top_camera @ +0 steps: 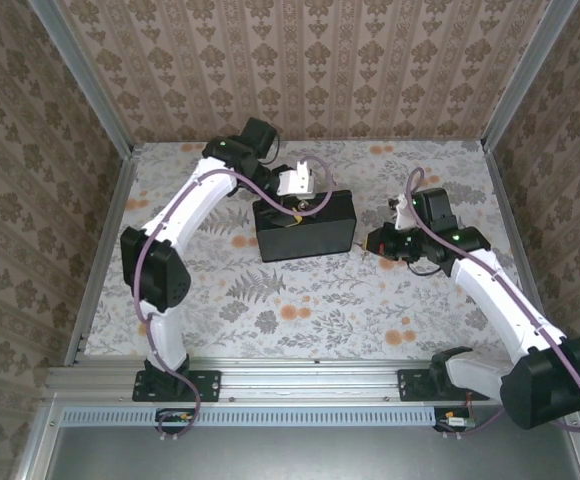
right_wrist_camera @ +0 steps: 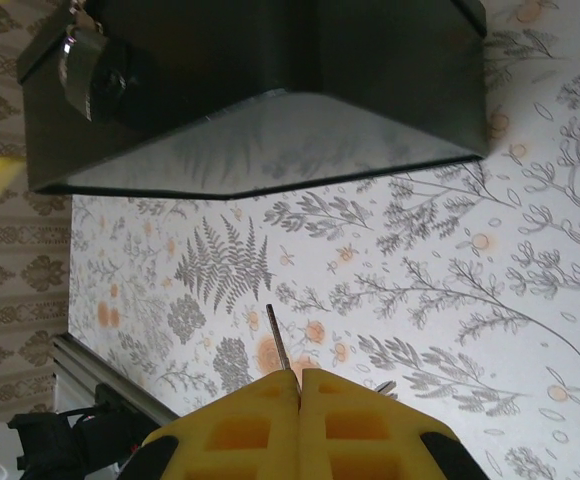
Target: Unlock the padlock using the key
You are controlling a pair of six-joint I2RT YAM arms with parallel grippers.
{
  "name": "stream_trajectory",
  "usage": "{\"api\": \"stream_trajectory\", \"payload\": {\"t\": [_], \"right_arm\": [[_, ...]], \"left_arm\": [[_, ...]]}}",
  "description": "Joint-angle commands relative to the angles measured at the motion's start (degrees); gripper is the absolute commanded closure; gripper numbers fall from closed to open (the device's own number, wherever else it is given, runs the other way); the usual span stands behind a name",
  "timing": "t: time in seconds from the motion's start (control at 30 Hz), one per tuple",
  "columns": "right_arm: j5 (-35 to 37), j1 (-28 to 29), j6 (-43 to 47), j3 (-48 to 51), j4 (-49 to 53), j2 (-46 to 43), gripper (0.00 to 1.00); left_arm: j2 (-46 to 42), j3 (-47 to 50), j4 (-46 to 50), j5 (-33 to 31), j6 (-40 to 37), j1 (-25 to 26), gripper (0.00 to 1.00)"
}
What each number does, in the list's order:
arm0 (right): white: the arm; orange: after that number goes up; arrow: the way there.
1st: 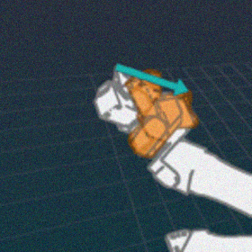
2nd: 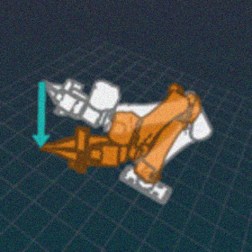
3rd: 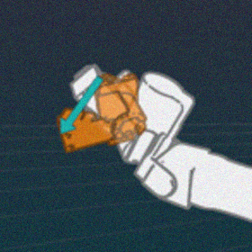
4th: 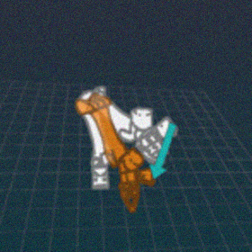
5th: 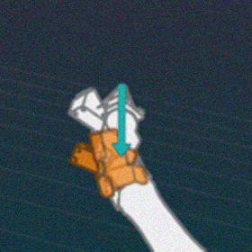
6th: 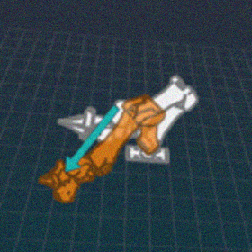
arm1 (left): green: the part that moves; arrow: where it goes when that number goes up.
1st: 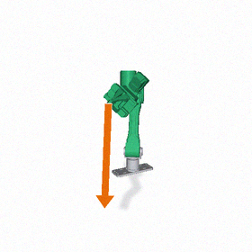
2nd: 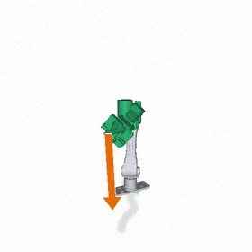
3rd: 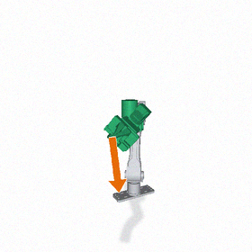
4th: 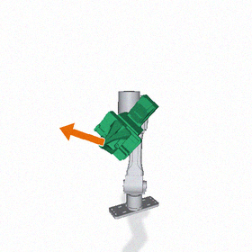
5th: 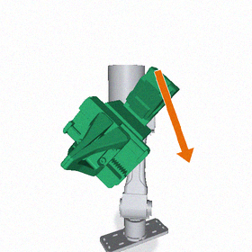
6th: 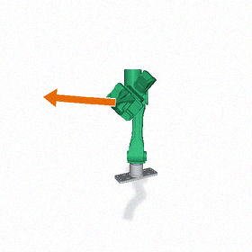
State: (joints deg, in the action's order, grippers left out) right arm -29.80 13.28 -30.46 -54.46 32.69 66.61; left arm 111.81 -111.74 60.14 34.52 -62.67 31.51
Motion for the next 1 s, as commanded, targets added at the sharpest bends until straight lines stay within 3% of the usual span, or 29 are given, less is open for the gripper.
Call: {"api": "stream_trajectory", "payload": {"t": [0.0,0.23,0.5,0.97], "right_arm": [[-1.0,0.7,-1.2,-2.8,-0.8,1.8,1.00],[-0.6,1.0,-1.1,-3.0,-0.9,3.5,1.00],[-1.1,1.1,-0.2,-4.9,0.1,4.2,1.00],[-3.0,1.1,0.2,-5.7,0.8,5.2,1.00]], "left_arm": [[2.3,-4.0,-0.3,6.2,-6.3,0.0,0.32],[7.9,-11.0,5.5,8.2,-10.8,0.0,0.35],[9.6,-11.3,10.6,9.0,-13.8,0.9,0.39],[13.2,-11.2,9.6,7.0,-14.2,1.7,0.44]]}}
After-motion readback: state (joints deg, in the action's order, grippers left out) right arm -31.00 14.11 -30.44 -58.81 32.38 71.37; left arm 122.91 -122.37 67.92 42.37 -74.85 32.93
